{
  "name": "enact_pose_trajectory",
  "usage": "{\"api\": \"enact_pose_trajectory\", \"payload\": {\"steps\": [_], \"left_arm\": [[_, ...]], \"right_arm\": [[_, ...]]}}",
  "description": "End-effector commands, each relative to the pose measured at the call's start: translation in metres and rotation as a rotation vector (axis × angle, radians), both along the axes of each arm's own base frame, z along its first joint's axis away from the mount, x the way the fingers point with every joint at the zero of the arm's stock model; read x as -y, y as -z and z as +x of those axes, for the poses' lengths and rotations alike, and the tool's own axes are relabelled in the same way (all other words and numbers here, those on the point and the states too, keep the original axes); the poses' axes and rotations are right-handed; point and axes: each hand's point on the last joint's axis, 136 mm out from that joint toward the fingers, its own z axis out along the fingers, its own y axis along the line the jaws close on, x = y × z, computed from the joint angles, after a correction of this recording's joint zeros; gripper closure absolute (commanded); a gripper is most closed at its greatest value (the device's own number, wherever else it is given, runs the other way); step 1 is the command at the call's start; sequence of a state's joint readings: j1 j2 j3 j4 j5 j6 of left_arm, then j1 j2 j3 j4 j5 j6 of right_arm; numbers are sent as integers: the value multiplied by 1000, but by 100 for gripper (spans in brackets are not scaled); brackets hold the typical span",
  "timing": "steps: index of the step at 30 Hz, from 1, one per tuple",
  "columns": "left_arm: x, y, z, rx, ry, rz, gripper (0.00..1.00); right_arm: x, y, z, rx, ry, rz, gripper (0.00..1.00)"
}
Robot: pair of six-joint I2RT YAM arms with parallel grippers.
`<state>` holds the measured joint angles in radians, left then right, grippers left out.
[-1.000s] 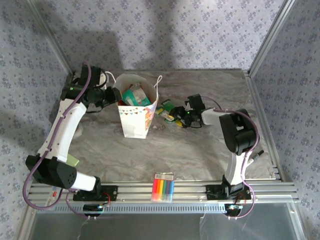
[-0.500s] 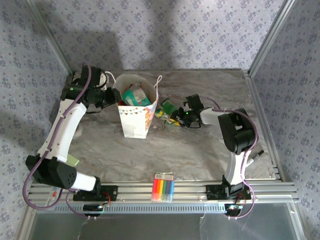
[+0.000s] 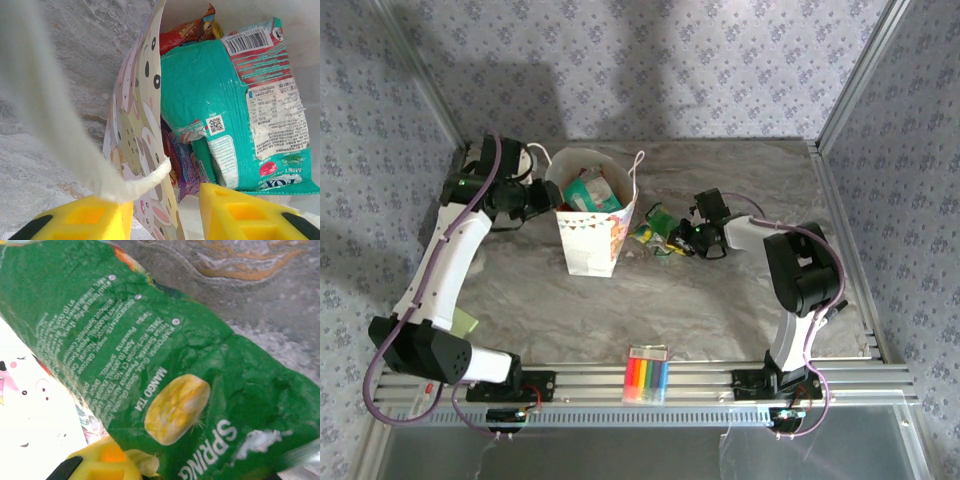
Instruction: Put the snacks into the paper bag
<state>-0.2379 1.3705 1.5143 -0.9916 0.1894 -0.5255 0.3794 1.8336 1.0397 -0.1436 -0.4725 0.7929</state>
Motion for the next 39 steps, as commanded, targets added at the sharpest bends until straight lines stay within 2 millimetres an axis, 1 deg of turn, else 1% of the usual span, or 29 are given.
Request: {"api": "enact_pose_trajectory", "payload": {"steps": [1, 11, 15, 18, 22, 26, 29, 30, 32, 34, 35, 39], "left_arm": [[-2, -10, -6, 38, -10, -5, 60], [-2, -19, -14, 70, 3, -17, 60], [-5, -28, -13, 94, 9, 2, 60], [-7, -32, -11, 107, 13, 9, 59], [-13, -37, -6, 113, 10, 24, 58], [-17, -43, 4, 126, 11, 29, 57], [-19, -43, 13, 114, 11, 35, 57], [-18, -43, 16, 108, 19, 27, 57], [-15, -41, 20, 98, 27, 18, 57], [-14, -39, 24, 91, 26, 16, 57], [-13, -38, 26, 85, 29, 13, 57], [-7, -35, 33, 81, 43, -10, 56]], "right_arm": [[19, 4, -17, -30, -2, -87, 100], [37, -16, -28, 17, -9, -183, 100], [38, -31, -31, 50, -14, -203, 100], [39, -47, -32, 88, -18, -223, 100], [42, -75, -34, 158, -20, -255, 100], [47, -109, -36, 237, -8, -291, 100], [50, -134, -38, 296, 11, -311, 100], [51, -145, -37, 325, 21, -313, 100], [55, -160, -43, 352, 30, -327, 100], [57, -181, -46, 397, 44, -337, 100], [58, -195, -46, 427, 55, -337, 100], [64, -232, -52, 541, 48, -377, 100]]}}
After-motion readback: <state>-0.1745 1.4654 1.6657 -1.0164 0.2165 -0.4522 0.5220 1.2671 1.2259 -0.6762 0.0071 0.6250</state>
